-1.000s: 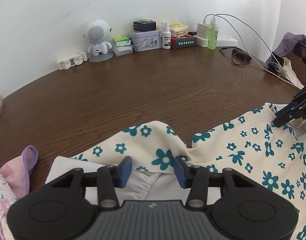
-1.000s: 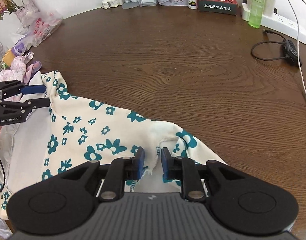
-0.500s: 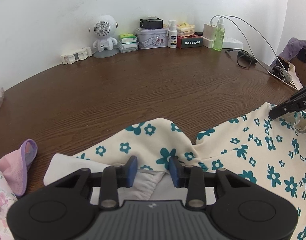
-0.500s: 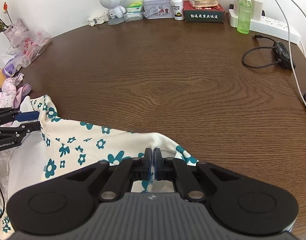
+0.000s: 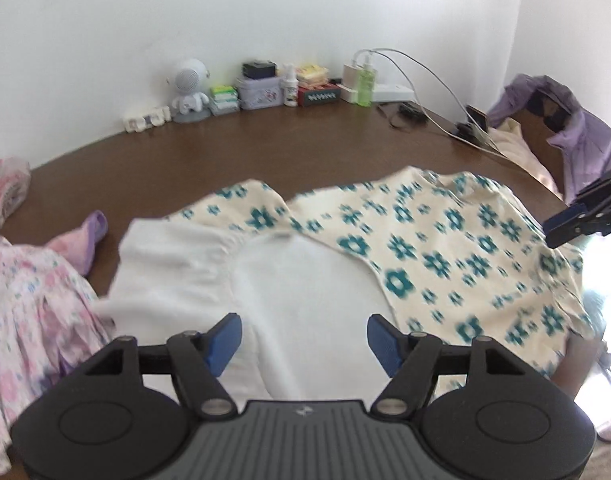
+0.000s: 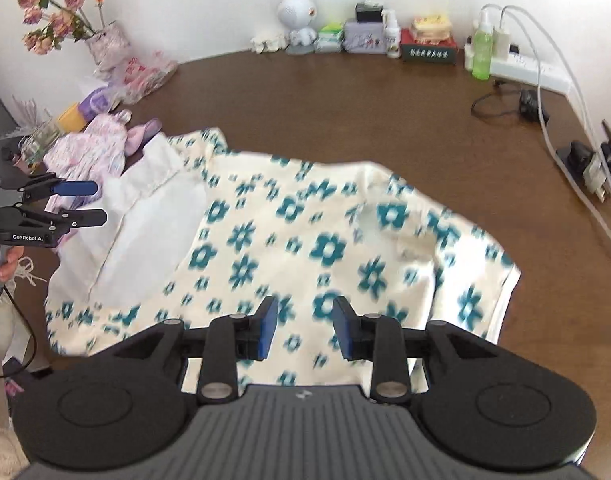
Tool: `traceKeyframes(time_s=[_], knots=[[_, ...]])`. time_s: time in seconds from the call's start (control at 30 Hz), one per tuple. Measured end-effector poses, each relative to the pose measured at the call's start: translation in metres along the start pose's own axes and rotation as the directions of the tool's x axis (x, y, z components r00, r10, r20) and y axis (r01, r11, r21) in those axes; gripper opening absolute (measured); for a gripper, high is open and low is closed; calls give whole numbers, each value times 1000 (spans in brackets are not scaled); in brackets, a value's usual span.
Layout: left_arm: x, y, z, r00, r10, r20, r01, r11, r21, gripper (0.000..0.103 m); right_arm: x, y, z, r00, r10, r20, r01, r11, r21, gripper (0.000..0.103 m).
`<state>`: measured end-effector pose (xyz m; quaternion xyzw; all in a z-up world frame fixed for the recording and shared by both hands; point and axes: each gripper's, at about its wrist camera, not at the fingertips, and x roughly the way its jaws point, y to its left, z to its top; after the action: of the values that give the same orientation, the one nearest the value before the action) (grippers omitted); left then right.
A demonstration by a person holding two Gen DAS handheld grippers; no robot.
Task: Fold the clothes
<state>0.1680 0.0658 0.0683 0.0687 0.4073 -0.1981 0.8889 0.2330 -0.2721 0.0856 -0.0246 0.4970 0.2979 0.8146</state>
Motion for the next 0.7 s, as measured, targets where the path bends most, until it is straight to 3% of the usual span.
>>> traceKeyframes(time_s=[0.17,0.23,0.27,0.3,0.33,0.37,0.4,0.47,0.53,0.7], knots=[[-11,-26,-50,996,-58,-73,57,998,-11,68,16,21,-55,994,81,-75,-81,997,10,31],[-12,-31,-61,994,-72,-87,70,997,-17,68,21,23,-62,990,105,-92,-103,994,19,30],[-12,-32,-66,993,-77,-93,76,997,-18,67,23,23,-64,988,117,-100,-116,993,24,28],[-12,-34,-69,993,-74,-95,73,997,-8,66,26,24,-67,986,130,-108,-127,991,29,12],[-12,-35,-73,993,-70,-97,71,997,2,64,28,24,-69,983,143,-117,-139,990,35,3],[-12,-35,-75,993,-60,-103,62,998,16,53,31,24,-71,980,155,-125,-151,988,40,1],[-11,-35,-76,993,-50,-108,52,998,25,47,30,24,-72,975,179,-134,-174,984,46,1],[-9,-34,-77,993,-30,-116,35,998,44,24,22,21,-71,962,227,-149,-221,974,55,1],[-9,-33,-78,994,-9,-113,17,997,73,15,13,19,-69,958,239,-157,-234,971,52,1],[-12,-29,-77,995,-18,-96,25,997,77,18,23,7,-72,959,217,-181,-204,975,88,1]])
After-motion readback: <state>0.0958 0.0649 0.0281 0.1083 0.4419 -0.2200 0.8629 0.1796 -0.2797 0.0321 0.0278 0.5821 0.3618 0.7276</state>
